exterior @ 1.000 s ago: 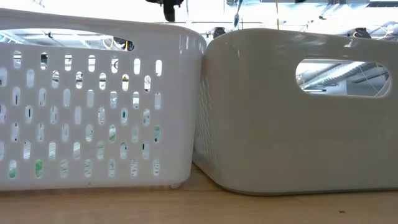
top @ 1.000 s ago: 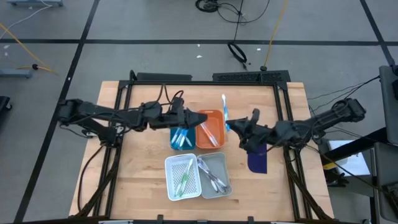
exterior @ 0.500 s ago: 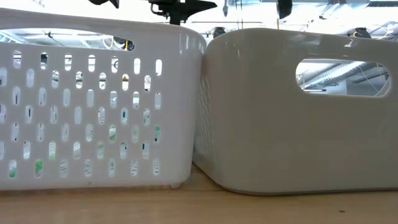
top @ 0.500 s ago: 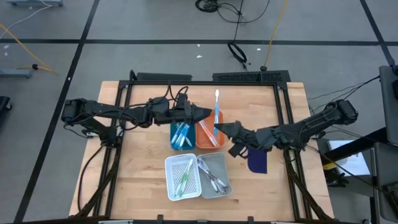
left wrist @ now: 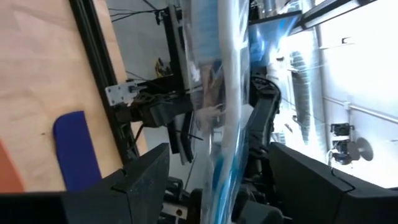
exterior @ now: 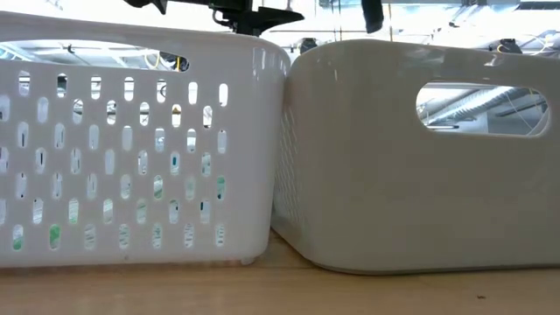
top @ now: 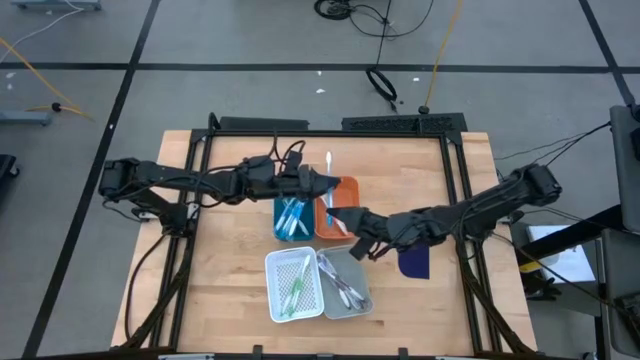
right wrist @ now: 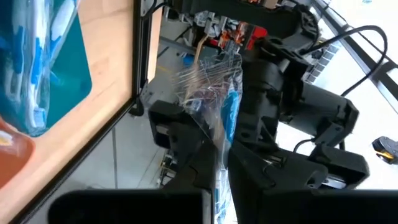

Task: Pick & Place Toothbrushes
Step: Put the blue toothbrush into the blue bin

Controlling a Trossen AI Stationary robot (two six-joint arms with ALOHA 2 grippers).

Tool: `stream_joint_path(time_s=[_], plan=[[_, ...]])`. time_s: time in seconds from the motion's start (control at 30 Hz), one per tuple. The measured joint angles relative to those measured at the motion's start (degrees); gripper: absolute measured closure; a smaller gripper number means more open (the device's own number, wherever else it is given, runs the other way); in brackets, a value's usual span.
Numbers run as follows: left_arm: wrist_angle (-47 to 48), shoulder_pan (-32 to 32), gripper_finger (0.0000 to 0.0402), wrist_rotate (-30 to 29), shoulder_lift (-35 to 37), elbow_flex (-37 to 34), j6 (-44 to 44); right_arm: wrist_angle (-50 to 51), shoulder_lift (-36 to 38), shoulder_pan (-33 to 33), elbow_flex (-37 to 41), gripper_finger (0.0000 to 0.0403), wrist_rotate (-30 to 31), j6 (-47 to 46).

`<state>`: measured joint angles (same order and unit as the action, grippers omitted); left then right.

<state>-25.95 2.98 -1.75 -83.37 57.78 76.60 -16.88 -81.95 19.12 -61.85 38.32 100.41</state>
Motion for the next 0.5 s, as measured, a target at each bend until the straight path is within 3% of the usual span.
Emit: stream_joint_path(time_s=[0.2,0.5], plan=[[1.88,0.3,0.0173,1.01,0.0,0.0,-1.05,0.21,-1.73,-0.73,-1.22,0.0389,0.57,0.71],[1.9,2.88,0.0341,3.06,0.0,0.0,-5.84,0.08,-1.69,-0.24,-1.31,0.0389,0.66,-3.29]])
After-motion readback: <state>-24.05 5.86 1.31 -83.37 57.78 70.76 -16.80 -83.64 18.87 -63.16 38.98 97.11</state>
